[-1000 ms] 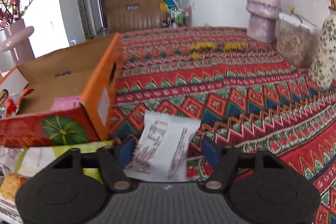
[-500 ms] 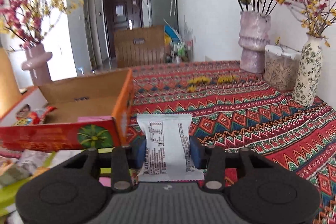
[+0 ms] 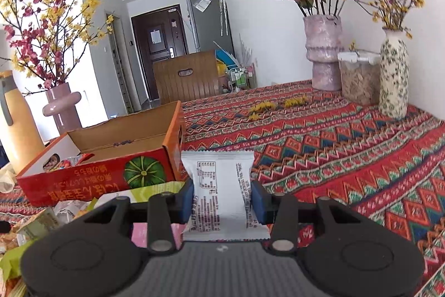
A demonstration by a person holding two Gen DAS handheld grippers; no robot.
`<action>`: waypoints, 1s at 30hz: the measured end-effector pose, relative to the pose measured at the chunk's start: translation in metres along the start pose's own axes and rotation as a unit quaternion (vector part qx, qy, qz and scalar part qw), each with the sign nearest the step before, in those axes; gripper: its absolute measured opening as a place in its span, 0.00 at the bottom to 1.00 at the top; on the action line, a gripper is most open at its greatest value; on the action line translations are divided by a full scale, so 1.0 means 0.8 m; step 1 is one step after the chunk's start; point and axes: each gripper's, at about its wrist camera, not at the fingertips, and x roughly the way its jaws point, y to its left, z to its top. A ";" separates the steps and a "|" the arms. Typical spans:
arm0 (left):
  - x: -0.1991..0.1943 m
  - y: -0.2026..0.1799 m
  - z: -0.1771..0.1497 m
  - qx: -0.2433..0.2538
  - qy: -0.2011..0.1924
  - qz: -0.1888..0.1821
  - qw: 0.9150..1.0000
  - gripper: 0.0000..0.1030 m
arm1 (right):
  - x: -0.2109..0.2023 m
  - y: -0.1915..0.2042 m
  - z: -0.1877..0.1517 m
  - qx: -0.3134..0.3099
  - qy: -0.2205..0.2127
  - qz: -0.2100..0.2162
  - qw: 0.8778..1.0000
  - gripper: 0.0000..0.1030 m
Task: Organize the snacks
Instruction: 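Grasp a clear cracker packet with left tool while right tool holds white packet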
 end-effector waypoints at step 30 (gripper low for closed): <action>0.012 0.012 -0.013 0.003 0.021 0.013 1.000 0.56 | -0.014 -0.002 -0.019 0.016 0.000 0.054 0.998 0.41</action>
